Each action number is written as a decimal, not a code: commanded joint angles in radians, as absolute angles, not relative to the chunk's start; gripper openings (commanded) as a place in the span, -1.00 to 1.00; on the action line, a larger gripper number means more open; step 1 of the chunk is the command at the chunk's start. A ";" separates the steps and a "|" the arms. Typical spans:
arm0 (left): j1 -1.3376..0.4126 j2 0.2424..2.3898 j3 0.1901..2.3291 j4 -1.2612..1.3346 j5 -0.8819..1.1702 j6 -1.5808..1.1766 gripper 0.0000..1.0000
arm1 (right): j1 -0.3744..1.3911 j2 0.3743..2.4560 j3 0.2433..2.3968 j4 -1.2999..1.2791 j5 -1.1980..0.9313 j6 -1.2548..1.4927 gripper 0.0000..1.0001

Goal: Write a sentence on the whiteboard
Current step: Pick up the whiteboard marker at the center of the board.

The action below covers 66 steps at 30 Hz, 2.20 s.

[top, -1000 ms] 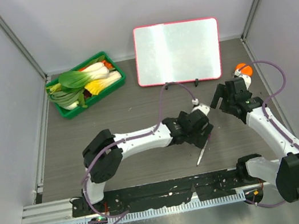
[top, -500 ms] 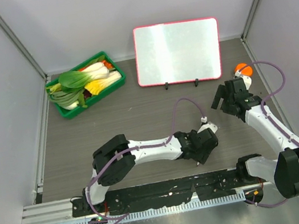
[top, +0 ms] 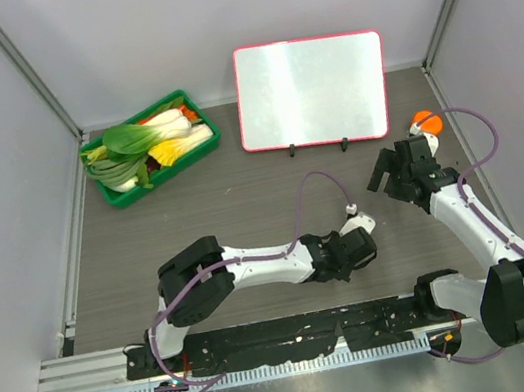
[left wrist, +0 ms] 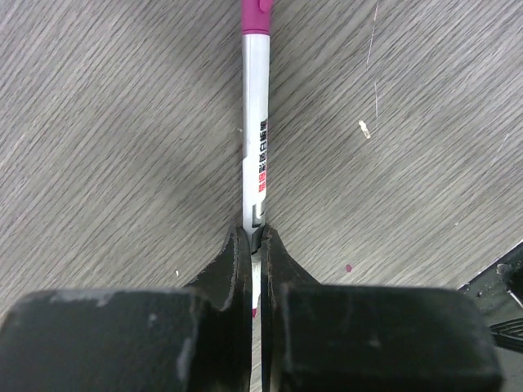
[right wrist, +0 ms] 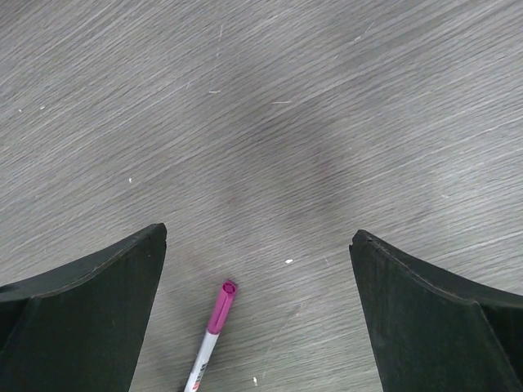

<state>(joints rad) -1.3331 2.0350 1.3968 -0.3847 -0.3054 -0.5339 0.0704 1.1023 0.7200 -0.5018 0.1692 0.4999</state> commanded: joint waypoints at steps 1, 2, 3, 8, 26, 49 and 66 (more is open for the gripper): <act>-1.292 2.013 1.316 -0.428 -0.308 -0.525 -1.00 | 0.067 1.071 0.736 -0.468 0.126 0.485 0.99; -1.270 1.993 1.301 -0.419 -0.298 -0.523 -1.00 | 0.067 1.069 0.738 -0.456 0.112 0.471 0.99; -1.243 1.968 1.286 -0.405 -0.272 -0.520 -1.00 | 0.067 1.066 0.735 -0.428 0.066 0.450 0.99; -1.091 1.849 1.261 -0.405 -0.152 -0.485 -1.00 | 0.067 1.072 0.739 -0.390 -0.067 0.431 0.99; -0.574 1.342 1.304 -0.571 0.308 -0.419 -1.00 | 0.328 1.213 0.991 -0.292 -0.442 0.377 0.99; -0.565 1.200 1.124 -0.232 0.609 -0.538 -1.00 | 0.399 1.289 0.945 0.327 -0.857 0.828 0.37; -0.565 1.252 1.098 -0.170 0.706 -0.577 -1.00 | 0.457 1.341 0.942 0.357 -0.931 0.830 -0.44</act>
